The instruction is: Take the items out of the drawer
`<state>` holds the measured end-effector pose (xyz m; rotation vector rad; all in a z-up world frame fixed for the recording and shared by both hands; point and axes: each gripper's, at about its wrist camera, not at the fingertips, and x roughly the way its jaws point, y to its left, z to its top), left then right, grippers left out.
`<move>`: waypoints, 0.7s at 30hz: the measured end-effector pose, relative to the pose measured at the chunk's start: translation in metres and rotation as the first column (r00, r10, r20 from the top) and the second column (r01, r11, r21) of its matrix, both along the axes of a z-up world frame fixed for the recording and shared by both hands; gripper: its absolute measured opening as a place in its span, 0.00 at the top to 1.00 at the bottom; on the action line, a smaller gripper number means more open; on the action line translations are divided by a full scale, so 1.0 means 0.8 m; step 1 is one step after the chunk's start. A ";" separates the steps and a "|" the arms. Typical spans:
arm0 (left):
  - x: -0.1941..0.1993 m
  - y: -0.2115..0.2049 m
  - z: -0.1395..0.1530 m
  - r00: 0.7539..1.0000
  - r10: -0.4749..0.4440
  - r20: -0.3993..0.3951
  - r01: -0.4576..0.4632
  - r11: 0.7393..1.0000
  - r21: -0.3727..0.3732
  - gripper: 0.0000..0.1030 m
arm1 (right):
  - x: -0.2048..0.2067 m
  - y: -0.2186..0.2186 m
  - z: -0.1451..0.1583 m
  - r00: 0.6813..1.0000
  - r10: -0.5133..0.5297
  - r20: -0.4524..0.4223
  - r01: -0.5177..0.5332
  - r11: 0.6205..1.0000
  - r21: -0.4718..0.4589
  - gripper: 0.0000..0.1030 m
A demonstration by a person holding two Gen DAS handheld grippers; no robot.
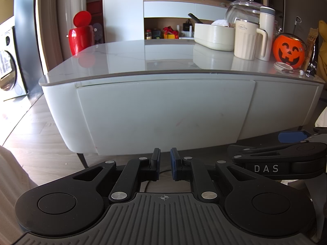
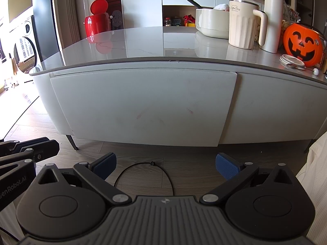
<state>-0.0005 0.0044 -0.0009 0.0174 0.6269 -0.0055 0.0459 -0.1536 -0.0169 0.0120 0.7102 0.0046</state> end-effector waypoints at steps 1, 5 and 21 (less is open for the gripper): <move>0.000 0.000 0.000 1.000 0.000 0.000 0.000 1.000 0.000 0.87 | 0.000 0.000 0.000 1.000 0.000 0.000 0.000 1.000 0.000 0.00; 0.000 0.001 0.000 1.000 0.001 0.000 -0.001 1.000 0.000 0.87 | -0.001 0.001 -0.001 1.000 -0.001 0.000 0.001 1.000 -0.001 0.00; 0.005 0.000 0.003 1.000 0.004 -0.009 -0.004 1.000 -0.016 0.87 | 0.003 -0.004 -0.004 1.000 -0.010 -0.022 0.010 1.000 0.017 0.00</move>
